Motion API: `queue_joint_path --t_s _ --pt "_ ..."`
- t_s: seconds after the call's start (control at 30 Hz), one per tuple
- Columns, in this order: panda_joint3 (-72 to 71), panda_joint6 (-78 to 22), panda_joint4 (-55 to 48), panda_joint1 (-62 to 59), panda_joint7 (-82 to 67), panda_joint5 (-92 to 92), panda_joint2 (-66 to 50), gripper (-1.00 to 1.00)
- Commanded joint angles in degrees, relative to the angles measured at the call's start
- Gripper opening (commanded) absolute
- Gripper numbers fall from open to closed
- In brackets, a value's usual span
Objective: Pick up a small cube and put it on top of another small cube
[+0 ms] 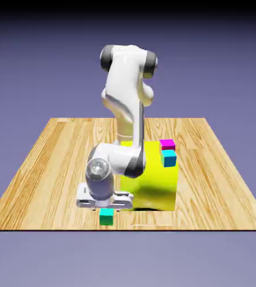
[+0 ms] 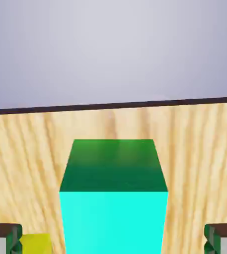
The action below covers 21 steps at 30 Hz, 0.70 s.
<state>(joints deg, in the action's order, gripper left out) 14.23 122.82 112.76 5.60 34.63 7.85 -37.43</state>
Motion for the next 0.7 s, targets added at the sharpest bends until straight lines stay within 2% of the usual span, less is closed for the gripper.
queue_joint_path --t_s 0.0,0.2,0.67 --pt "0.0 0.0 0.0 0.0 0.0 0.0 0.0 -1.0" --pt "1.48 -8.76 -3.86 1.81 2.2 -3.37 6.53 -1.0" --pt "-20.18 -28.31 4.67 3.15 5.59 -7.55 35.6 -1.0"
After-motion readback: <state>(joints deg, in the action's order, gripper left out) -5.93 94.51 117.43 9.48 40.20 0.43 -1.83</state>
